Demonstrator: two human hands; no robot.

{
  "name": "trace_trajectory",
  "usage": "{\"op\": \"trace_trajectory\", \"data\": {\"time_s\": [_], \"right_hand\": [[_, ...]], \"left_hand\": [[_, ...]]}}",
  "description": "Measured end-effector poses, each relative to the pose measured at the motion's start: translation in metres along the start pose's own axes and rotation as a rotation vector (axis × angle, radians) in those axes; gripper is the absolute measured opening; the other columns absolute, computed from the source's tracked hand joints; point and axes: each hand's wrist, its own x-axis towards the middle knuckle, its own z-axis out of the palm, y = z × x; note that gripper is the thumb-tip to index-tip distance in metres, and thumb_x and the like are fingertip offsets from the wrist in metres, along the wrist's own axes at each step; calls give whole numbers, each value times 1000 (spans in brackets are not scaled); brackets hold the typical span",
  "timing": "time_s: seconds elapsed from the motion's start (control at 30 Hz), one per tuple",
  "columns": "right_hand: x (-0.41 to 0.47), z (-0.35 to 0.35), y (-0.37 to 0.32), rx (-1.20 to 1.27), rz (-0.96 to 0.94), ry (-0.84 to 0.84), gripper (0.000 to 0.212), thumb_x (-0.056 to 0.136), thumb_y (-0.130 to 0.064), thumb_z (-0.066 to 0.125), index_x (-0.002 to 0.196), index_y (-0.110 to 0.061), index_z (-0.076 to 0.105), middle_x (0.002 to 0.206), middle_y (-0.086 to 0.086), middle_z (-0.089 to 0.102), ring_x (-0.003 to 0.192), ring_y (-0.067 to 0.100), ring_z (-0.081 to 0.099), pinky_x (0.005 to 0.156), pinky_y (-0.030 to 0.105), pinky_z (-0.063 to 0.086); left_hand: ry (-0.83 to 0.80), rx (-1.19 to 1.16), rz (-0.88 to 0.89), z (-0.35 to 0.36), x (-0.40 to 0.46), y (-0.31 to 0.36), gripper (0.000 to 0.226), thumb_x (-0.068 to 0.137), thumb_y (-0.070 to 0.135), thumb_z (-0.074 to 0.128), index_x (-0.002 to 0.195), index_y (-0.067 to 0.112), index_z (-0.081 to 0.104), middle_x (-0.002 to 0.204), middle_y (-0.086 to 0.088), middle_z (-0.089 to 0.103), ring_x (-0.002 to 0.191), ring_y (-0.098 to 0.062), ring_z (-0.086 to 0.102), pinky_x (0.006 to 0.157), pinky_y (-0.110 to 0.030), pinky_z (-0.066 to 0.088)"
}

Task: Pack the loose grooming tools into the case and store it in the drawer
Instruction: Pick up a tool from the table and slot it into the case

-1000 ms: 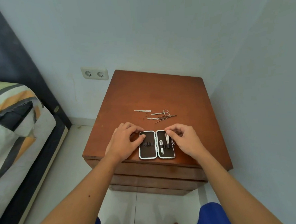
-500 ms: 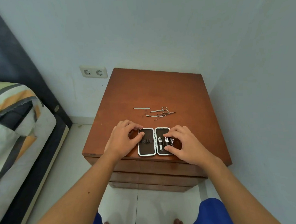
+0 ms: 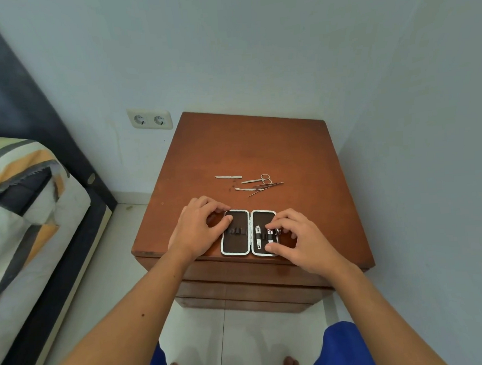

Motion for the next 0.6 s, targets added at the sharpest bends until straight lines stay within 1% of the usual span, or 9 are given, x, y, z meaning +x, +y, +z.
{"op": "trace_trajectory", "data": {"time_s": [0.13,0.23,0.33,0.4,0.47,0.6], "right_hand": [[2,0,1,36,5,18,38,84,-44,83,119,-36,73,117,-22,58,100,5,56,81,13,40],[15,-4,-2,158,12,152,27,86,-34,84,111,-29,77,108,-14,65,86,12,59,73,17,44],[45,-11,0,113,50,251,13,91,-23,78,104,-25,79,103,-12,67,79,8,59,75,21,45],[69,-14,4,23,76,280,13,93,-18,74,104,-24,80,104,-9,68,82,10,61,81,28,49],[89,-16,8,-100,88,273,20,96,-15,69,111,-23,79,110,-5,67,94,18,61,90,35,51],[111,-17,9,-255,69,164,29,101,-11,62,124,-19,76,116,1,63,107,26,53,94,32,43]], "left_hand": [[-4,-3,-10,0,0,0,18,97,41,73,115,36,75,109,18,64,105,-4,52,99,-36,49],[-3,-5,-6,0,0,0,17,98,39,72,114,36,74,110,19,64,105,-4,52,98,-38,50],[-9,0,-8,0,0,0,18,99,39,71,116,34,75,111,18,64,107,-6,52,99,-39,49],[-10,0,-8,0,0,1,18,99,38,71,116,33,76,111,18,64,107,-6,52,99,-37,48],[-12,2,-11,-1,-1,2,18,99,37,71,116,33,75,112,19,64,107,-6,52,99,-35,47],[5,-4,-2,-1,-1,3,15,98,35,72,113,33,75,109,19,64,104,-5,51,98,-34,46]]}}
